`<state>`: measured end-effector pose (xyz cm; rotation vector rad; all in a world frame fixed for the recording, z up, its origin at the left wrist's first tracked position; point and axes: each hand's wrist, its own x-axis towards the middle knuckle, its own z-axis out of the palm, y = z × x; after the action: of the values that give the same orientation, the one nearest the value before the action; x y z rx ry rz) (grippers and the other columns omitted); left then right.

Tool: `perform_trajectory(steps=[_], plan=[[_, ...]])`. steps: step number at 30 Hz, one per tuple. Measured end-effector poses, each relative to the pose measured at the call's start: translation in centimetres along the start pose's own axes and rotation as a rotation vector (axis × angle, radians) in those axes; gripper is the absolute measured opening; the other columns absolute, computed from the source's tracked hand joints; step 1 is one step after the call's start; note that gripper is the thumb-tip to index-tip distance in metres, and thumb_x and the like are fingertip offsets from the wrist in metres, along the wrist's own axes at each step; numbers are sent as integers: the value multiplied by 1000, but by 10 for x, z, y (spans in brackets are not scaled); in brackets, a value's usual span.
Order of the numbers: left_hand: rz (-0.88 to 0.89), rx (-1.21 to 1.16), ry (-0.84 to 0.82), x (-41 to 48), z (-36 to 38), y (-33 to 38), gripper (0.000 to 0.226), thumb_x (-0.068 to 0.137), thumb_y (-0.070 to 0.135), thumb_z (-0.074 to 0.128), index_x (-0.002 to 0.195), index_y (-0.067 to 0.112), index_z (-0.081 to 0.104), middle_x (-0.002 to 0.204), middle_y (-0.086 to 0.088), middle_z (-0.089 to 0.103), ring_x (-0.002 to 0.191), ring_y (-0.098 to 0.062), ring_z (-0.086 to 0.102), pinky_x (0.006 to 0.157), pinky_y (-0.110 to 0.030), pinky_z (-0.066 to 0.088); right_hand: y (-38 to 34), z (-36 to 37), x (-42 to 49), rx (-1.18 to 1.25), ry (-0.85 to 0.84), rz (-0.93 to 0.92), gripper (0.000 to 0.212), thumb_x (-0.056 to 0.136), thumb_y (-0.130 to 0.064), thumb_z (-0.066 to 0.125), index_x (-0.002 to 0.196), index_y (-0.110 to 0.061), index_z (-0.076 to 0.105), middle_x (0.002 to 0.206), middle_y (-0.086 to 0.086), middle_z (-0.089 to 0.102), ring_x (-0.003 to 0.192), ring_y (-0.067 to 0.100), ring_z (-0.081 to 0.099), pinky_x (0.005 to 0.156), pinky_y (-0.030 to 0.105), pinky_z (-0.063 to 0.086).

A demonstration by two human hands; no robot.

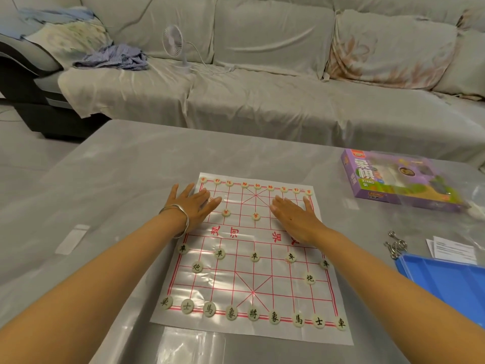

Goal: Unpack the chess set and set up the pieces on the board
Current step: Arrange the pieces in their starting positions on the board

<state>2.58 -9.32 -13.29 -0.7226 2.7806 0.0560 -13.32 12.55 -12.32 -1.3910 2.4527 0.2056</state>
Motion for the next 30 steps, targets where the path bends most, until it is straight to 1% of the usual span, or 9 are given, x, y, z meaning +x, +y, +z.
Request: perform_trajectory(steps=[5, 7, 16, 20, 23, 25, 26, 28, 30], plan=[[-11, 6, -6, 21, -5, -19, 58, 93, 52, 1, 142, 27, 20, 156, 4, 7, 144, -23, -3, 114, -51, -9, 0, -7, 32, -3, 9, -14, 54, 101, -41, 9, 150, -21, -1, 158, -3, -6, 145, 16, -6, 111, 46, -18], [-21, -25, -1, 28, -7, -24, 60, 92, 54, 0, 140, 27, 24, 156, 4, 9, 144, -23, -3, 114, -51, -10, 0, -11, 43, 10, 20, -11, 53, 101, -41, 8, 150, -22, 1, 158, -3, -3, 146, 16, -4, 111, 46, -19], [-29, -40, 3, 49, -11, -34, 68, 88, 58, -4, 141, 27, 26, 156, 3, 10, 144, -23, -3, 114, -50, -11, 0, -10, 66, 76, 61, 22, 57, 98, -47, 7, 150, -21, 5, 158, -5, 1, 146, 14, 0, 112, 45, -18], [-13, -37, -7, 46, -12, -37, 61, 93, 53, 2, 143, 25, 21, 156, 2, 9, 144, -23, -3, 115, -49, -8, 0, -9, 66, 85, 88, 19, 58, 98, -48, 8, 150, -21, 7, 158, -5, 4, 146, 14, 2, 110, 43, -21], [2, -29, 0, 38, -17, -36, 55, 97, 46, 6, 146, 24, 15, 157, 1, 6, 144, -23, -3, 116, -49, -5, 0, -10, 58, 134, 125, 12, 57, 99, -47, 12, 150, -21, 5, 158, -5, 1, 146, 13, -1, 110, 40, -20], [7, -85, 71, 26, -23, -25, 54, 98, 47, 9, 147, 25, 11, 157, 2, 7, 144, -20, -1, 116, -45, -3, 1, -11, 45, 249, 209, 0, 57, 99, -47, 18, 150, -24, 8, 158, -6, 3, 145, 12, 0, 113, 37, -16], [23, -149, 124, 19, -26, -15, 59, 95, 52, 9, 147, 24, 13, 156, 2, 9, 144, -19, 2, 116, -43, -2, 2, -12, 35, 329, 259, 1, 57, 98, -48, 22, 149, -25, 11, 158, -8, 6, 145, 13, 3, 115, 36, -11], [83, -251, 202, 4, -30, 11, 67, 91, 59, 8, 146, 23, 19, 155, 3, 15, 144, -17, 5, 116, -40, 1, 5, -12, 13, 461, 328, 22, 56, 96, -49, 29, 147, -28, 19, 157, -9, 12, 145, 15, 11, 117, 38, 5], [155, -254, 219, -8, -33, 44, 62, 94, 56, 13, 146, 23, 20, 155, 4, 14, 144, -17, 6, 117, -39, 1, 14, -11, -15, 485, 348, 53, 54, 95, -48, 36, 145, -31, 25, 156, -10, 14, 143, 16, 18, 115, 38, 19]])
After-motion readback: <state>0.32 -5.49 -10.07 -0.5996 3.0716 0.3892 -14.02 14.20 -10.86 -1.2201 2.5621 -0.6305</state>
